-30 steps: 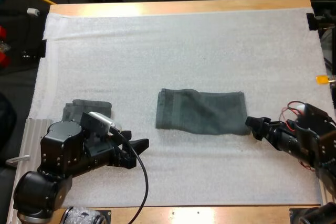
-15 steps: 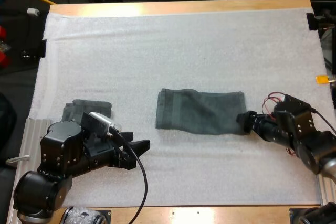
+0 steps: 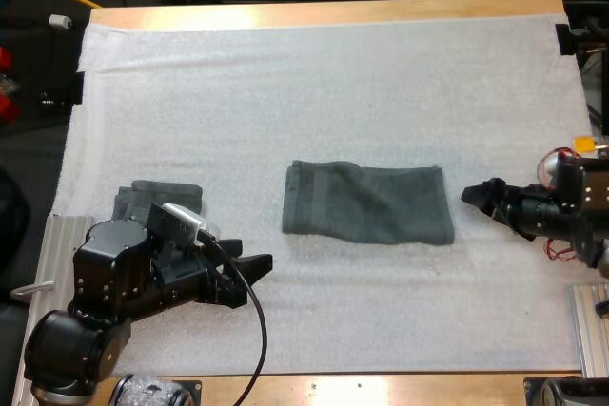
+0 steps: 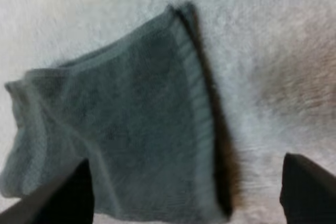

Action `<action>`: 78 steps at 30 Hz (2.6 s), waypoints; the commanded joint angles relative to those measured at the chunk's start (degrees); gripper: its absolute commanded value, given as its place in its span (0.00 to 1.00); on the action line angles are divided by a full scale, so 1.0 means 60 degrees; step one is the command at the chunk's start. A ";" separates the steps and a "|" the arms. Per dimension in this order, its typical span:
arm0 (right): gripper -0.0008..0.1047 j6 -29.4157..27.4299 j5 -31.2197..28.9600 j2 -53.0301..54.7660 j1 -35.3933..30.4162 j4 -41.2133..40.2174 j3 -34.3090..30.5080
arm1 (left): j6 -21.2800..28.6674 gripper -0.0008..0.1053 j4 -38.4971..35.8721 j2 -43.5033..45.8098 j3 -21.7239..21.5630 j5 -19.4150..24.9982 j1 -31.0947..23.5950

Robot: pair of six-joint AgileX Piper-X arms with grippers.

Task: Pick towel from pile, fold and stack

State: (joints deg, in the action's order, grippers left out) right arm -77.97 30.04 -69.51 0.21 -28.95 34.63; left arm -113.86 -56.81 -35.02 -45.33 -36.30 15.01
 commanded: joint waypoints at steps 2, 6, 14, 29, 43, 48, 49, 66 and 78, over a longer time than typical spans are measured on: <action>0.68 -0.0583 0.0384 -0.0367 -0.0184 0.0154 0.0086 | -0.0118 0.56 -0.0081 0.0029 -0.0051 -0.0130 -0.0008; 0.68 -0.0869 0.0897 -0.1308 -0.0198 0.0406 0.0086 | -0.0118 0.56 -0.0296 -0.0054 -0.0051 -0.0130 -0.0008; 0.68 -0.0887 0.1443 -0.2633 0.0041 0.0691 0.0086 | -0.0118 0.56 -0.0414 -0.0051 -0.0051 -0.0130 -0.0008; 0.64 0.1750 0.1471 -0.3655 0.1579 0.1839 0.0086 | -0.0118 0.56 -0.0414 -0.0051 -0.0051 -0.0130 -0.0008; 0.01 0.0861 0.0694 -0.2461 0.2028 0.1081 0.0146 | -0.0085 0.56 -0.0414 -0.0051 -0.0051 -0.0130 -0.0008; 0.01 -0.0511 -0.1828 -0.1596 0.2416 -0.0947 0.0871 | -0.0044 0.56 -0.0414 -0.0051 -0.0024 -0.0130 -0.0008; 0.01 -0.0964 -0.2481 -0.1484 0.2473 -0.1586 0.1137 | -0.0044 0.56 -0.0414 -0.0051 -0.0024 -0.0130 -0.0008; 0.01 -0.2333 -0.5139 -0.1403 0.3578 -0.4899 0.3327 | -0.0044 0.56 -0.0414 -0.0051 0.0058 -0.0359 -0.0008; 0.01 0.0576 -0.4125 -0.2576 0.6255 -0.2084 0.3327 | -0.0044 0.56 -0.0414 -0.0051 0.0058 -0.0551 -0.0008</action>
State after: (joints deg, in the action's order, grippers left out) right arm -75.85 4.11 -84.61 37.57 -42.30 54.36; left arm -114.01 -59.61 -35.29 -45.00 -38.64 15.01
